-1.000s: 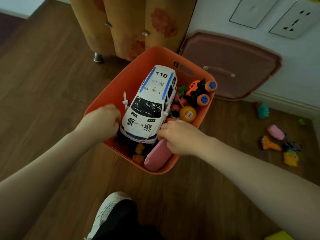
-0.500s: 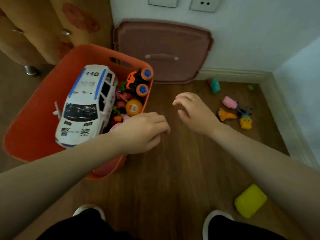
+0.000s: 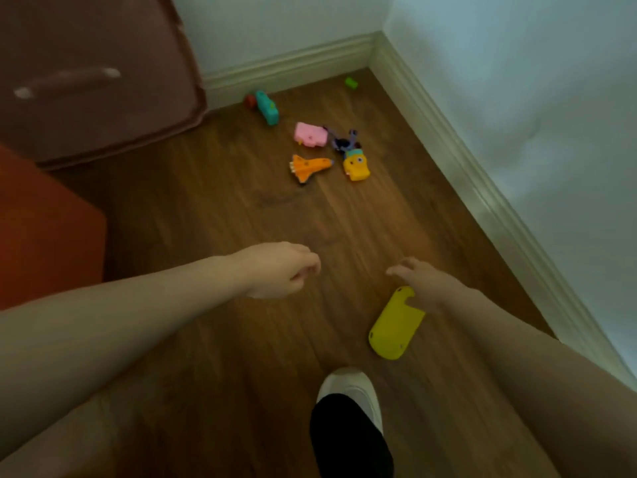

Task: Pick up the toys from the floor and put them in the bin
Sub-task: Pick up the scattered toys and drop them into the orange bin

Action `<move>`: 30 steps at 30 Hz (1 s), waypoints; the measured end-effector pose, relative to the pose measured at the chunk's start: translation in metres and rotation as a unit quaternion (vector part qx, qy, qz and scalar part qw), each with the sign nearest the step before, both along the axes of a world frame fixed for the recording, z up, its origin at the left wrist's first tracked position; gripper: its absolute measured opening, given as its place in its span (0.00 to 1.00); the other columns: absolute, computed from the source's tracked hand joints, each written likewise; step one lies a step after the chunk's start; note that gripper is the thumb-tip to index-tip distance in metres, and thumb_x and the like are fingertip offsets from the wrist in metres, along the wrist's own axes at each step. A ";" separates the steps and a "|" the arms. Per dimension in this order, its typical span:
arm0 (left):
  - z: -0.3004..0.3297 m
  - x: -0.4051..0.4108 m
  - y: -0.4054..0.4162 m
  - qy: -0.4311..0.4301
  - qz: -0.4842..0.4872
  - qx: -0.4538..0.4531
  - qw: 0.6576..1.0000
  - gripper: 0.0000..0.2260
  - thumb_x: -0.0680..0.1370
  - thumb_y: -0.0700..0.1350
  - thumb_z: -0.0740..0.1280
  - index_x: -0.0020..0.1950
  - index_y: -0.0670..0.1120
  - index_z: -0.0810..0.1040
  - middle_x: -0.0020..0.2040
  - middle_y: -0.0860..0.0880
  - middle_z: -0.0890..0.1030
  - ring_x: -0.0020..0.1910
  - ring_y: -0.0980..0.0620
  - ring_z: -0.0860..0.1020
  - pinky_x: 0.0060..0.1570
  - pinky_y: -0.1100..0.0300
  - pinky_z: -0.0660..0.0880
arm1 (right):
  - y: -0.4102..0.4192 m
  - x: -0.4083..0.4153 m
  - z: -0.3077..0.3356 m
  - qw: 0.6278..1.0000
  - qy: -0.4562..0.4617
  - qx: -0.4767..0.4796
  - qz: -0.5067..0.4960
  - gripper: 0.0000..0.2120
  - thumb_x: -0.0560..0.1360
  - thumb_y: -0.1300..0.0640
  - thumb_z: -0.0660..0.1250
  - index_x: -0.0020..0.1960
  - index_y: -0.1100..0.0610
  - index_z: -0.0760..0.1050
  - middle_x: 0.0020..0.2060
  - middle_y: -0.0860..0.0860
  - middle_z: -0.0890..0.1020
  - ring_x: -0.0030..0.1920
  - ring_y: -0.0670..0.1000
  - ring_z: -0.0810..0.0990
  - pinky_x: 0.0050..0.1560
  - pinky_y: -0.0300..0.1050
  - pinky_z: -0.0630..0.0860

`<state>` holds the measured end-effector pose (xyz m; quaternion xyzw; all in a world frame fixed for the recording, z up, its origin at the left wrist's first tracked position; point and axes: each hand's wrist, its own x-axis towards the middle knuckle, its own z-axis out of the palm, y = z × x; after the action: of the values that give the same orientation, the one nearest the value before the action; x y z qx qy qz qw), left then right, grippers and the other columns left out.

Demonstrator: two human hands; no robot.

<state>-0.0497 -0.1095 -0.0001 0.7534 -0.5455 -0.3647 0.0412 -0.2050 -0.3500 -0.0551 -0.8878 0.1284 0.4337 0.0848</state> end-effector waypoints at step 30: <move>-0.084 0.093 -0.138 -0.186 0.209 0.055 0.958 0.29 0.77 0.42 0.61 0.76 0.50 0.55 0.74 0.44 0.59 0.71 0.41 0.60 0.66 0.47 0.64 | -0.038 0.072 -0.049 0.812 -0.193 0.213 -0.507 0.14 0.77 0.49 0.60 0.44 0.59 0.77 0.41 0.58 0.80 0.44 0.57 0.79 0.50 0.57 0.77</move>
<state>0.0437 -0.2476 -0.0840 0.9065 -0.3527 -0.2307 -0.0273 -0.1333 -0.3881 -0.1046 -0.7218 0.4457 0.1654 0.5030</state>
